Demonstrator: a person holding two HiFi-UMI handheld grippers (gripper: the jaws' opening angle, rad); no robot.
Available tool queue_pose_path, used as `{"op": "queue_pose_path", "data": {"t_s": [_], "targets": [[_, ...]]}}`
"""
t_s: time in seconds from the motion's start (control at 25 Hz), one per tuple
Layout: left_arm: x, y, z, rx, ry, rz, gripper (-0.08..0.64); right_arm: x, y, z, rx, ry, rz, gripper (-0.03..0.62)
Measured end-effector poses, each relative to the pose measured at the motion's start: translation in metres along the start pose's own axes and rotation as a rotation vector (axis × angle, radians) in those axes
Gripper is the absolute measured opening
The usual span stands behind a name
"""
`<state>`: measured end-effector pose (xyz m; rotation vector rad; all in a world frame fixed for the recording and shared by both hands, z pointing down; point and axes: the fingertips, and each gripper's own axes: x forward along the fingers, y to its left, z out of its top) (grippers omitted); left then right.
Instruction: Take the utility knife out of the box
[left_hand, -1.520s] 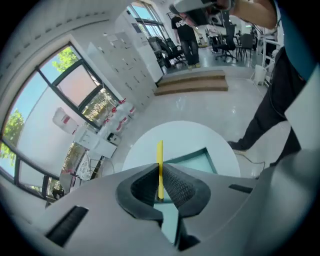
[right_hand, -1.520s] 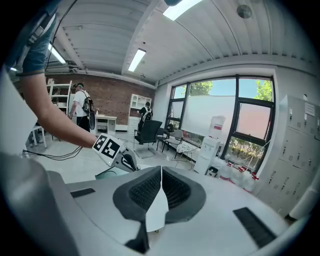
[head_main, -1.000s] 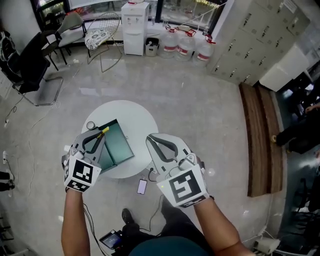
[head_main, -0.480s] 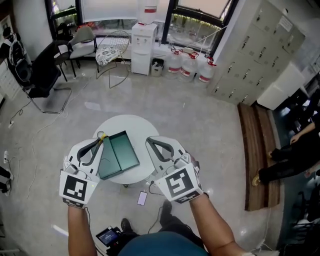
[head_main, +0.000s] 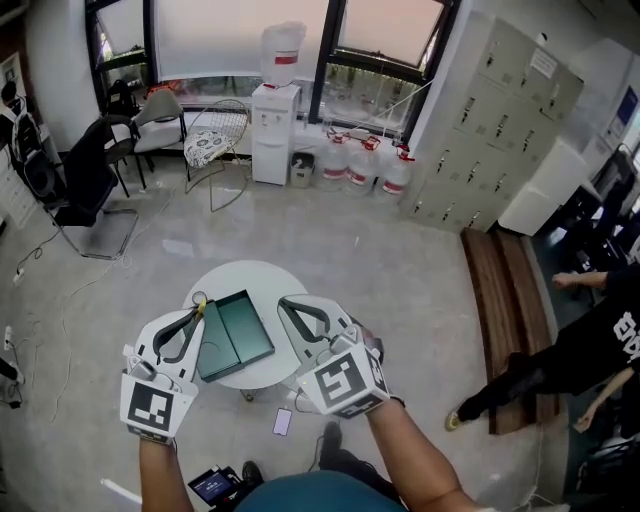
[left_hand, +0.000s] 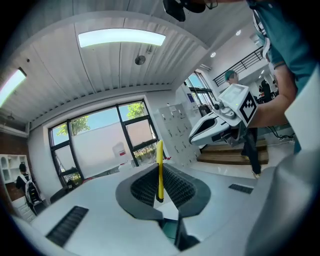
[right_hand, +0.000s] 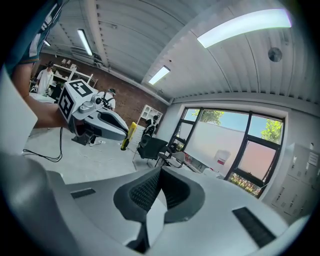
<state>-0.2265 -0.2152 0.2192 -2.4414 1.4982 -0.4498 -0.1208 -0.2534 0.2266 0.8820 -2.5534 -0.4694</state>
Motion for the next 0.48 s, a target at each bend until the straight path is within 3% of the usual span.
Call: {"op": "queue_pose_path", "data": {"t_s": [0.48], "targets": [[-0.0107, -0.0002, 0.0042, 0.003, -0.007, -0.006, 0.035, -0.0020, 0.0062, 0.0070, 0.005, 0.002, -0.005, 0.037]]}}
